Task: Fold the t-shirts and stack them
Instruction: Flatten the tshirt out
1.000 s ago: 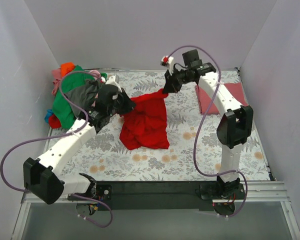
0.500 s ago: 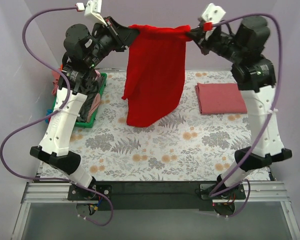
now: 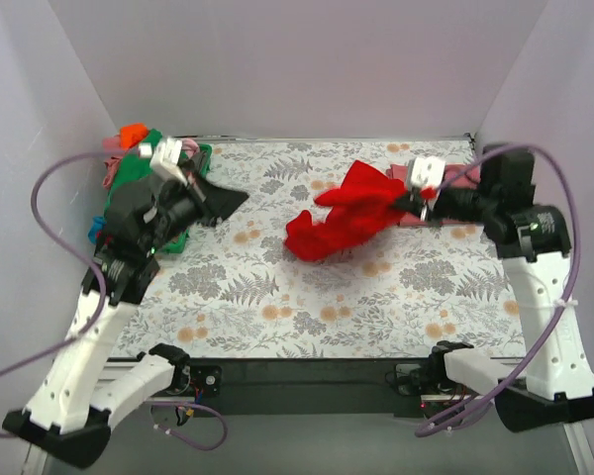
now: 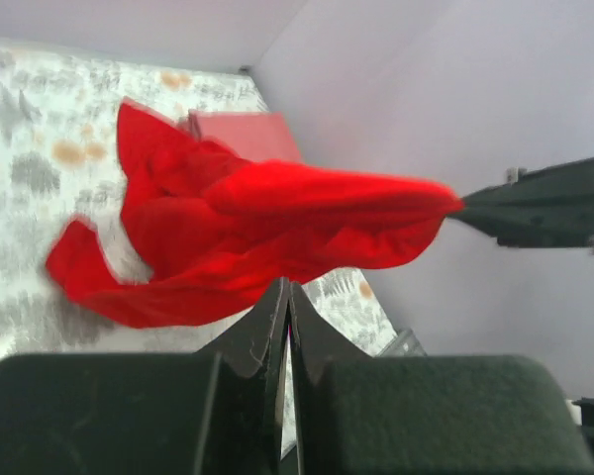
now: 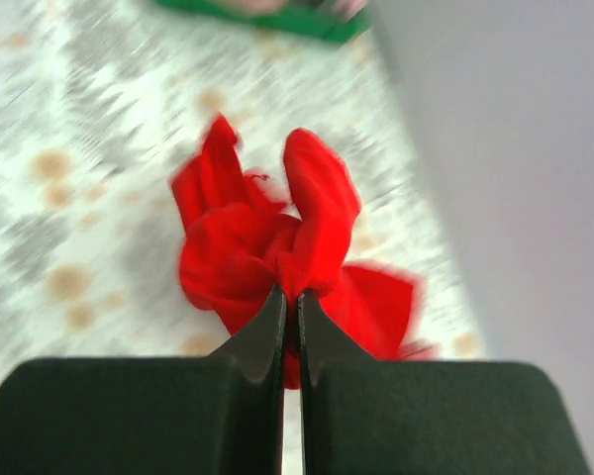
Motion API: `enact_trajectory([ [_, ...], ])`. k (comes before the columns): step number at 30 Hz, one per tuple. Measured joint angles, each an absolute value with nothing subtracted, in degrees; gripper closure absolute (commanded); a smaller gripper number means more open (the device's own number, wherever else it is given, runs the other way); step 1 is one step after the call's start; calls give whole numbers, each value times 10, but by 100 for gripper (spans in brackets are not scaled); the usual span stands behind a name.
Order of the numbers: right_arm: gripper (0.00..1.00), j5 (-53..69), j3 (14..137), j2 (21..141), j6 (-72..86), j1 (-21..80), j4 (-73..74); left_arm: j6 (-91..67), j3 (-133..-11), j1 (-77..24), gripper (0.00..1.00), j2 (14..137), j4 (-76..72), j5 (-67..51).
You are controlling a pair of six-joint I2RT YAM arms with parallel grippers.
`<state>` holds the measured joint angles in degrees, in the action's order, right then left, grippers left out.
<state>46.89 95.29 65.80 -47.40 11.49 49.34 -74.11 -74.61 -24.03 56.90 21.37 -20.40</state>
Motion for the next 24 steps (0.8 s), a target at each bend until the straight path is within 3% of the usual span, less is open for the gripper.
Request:
enact_trajectory([
  [4,99,457,717,550,-576,126,604,-812,-538,-222,100,388,270,-210],
  [5,92,449,674,528,-592,134,625,-835,-488,-223,100,345,282,-225],
  [6,81,443,641,509,-603,141,648,-856,-449,-223,100,311,302,-239],
  [7,54,435,619,495,-610,145,663,-876,-419,-223,100,288,325,-249],
  [9,21,421,596,477,-618,147,678,-903,-389,-223,92,267,367,-253],
  [10,18,414,590,474,-625,147,679,-909,-387,-223,76,266,380,-253],
  [14,12,360,583,478,-598,147,653,-919,-390,-223,53,314,375,-261],
  [18,11,307,580,506,-536,147,581,-919,-383,-223,50,434,330,-264],
  [24,27,348,575,629,-430,149,477,-914,-364,-247,46,663,241,-235],
])
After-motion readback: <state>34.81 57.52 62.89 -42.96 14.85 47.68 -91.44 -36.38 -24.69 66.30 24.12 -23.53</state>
